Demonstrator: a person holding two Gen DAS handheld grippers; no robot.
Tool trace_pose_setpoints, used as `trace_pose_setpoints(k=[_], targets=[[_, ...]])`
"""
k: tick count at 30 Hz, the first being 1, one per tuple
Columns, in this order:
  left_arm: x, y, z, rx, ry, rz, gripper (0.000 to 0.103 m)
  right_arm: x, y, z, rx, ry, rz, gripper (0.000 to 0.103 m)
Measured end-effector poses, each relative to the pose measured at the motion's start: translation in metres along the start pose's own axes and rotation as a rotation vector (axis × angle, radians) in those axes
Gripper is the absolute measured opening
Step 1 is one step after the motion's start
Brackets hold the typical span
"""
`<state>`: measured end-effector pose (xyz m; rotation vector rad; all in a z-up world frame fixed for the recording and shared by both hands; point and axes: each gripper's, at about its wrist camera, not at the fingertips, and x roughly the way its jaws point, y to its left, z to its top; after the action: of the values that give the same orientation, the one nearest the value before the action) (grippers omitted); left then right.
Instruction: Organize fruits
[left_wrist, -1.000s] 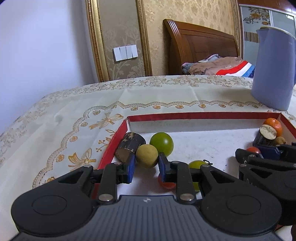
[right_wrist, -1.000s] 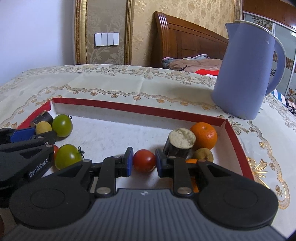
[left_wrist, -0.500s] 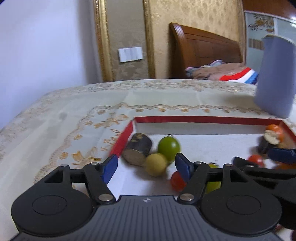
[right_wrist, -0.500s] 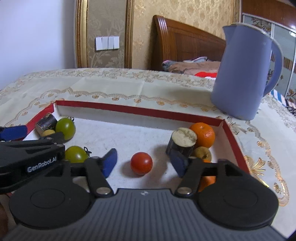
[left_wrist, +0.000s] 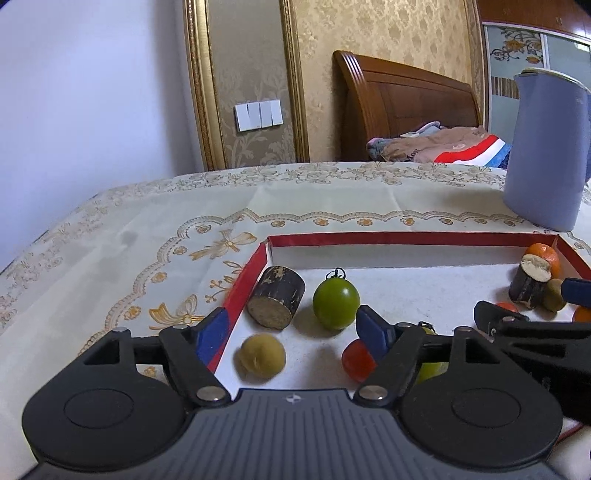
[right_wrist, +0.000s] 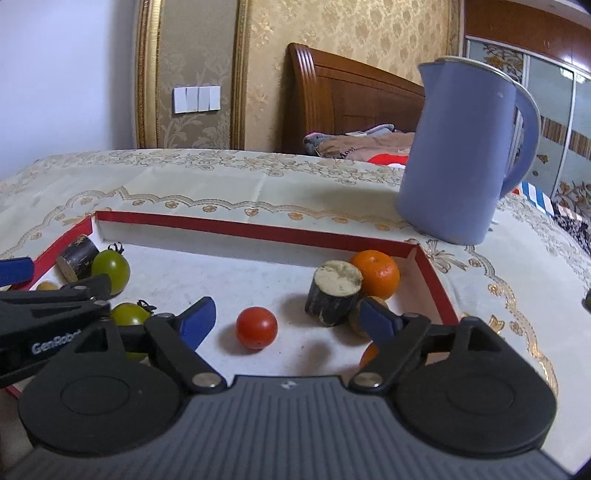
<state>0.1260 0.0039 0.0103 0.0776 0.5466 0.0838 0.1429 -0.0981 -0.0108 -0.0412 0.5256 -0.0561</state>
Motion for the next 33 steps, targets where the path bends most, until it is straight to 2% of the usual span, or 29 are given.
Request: trace_pose_setpoints(k=[7,13,17,26,29,33], targets=[[-0.008,0.002,-0.003,0.004,-0.016,0.013,0.076,-0.004,0.0,-0.003,-0.007,-0.006,-0.004,0.09],[-0.02,0.015,-0.009,-0.046,-0.022,-0.005,0.077,-0.008,0.0,-0.004,-0.003,-0.013,-0.001,0.093],[-0.02,0.013,-0.01,-0.033,-0.018,0.001,0.077,-0.01,-0.001,-0.006,-0.004,-0.017,-0.008,0.096],[-0.041,0.025,-0.019,-0.055,-0.062,-0.011,0.078,-0.025,-0.016,-0.011,0.061,-0.04,0.01,0.099],[-0.039,0.027,-0.02,-0.061,-0.043,-0.02,0.079,-0.024,-0.018,-0.013,0.07,-0.021,0.012,0.099],[-0.045,0.031,-0.022,-0.074,-0.042,-0.036,0.079,-0.038,-0.02,-0.019,0.074,-0.04,0.026,0.099]])
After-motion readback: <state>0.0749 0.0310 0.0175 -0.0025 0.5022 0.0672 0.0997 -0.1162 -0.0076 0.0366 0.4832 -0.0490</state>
